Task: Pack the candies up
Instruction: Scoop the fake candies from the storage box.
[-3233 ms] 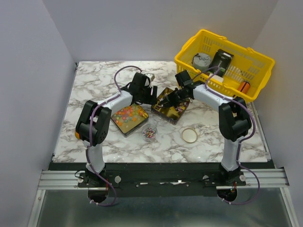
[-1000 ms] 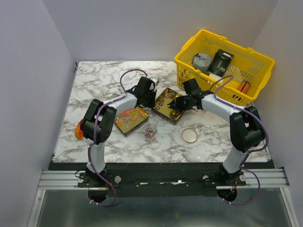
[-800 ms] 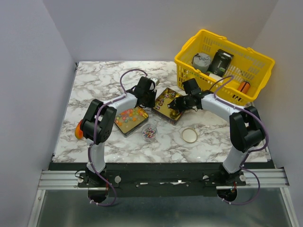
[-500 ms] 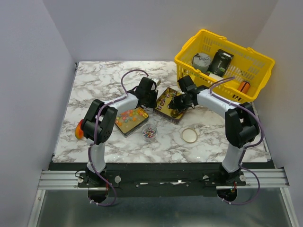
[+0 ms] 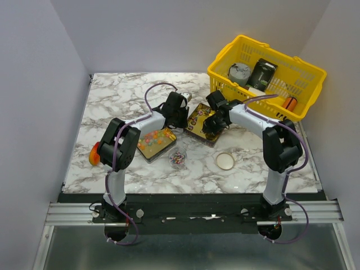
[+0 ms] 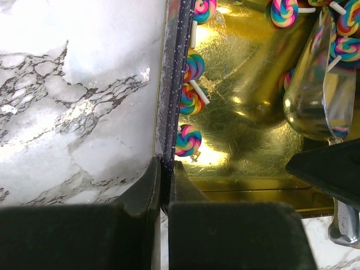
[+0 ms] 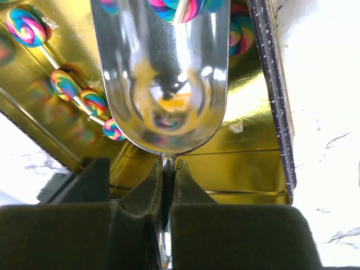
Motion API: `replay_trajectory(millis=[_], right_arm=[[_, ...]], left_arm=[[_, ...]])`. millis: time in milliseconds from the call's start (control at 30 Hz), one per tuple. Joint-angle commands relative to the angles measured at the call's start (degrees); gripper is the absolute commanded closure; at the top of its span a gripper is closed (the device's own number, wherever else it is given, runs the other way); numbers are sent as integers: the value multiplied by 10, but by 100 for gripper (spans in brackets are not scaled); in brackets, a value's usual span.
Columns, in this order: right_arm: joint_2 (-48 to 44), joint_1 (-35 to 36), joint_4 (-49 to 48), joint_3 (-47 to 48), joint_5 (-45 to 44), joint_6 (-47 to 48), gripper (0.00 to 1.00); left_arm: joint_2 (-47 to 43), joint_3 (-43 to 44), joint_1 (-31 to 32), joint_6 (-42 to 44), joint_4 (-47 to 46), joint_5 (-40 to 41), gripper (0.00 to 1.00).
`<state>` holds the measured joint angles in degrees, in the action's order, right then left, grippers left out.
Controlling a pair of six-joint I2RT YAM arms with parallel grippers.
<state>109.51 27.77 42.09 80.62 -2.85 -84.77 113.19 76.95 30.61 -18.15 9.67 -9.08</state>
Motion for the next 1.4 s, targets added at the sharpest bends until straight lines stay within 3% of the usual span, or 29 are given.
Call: replay_trajectory(millis=[0,467,1033,1367], right_arm=[[58,-30,105,-35,-215,73,99],[57,-11,73,-20,-216,207,99],[-39,25,-13,-87,-222,364,99],[-127,51,-166,-170,-196,502,99]], left_arm=[[12,-2,-13,15,63,11,100],[20,10,-13,7,69,13,100],[18,16,-13,8,69,23,100],[3,13,-13,9,53,35,75]])
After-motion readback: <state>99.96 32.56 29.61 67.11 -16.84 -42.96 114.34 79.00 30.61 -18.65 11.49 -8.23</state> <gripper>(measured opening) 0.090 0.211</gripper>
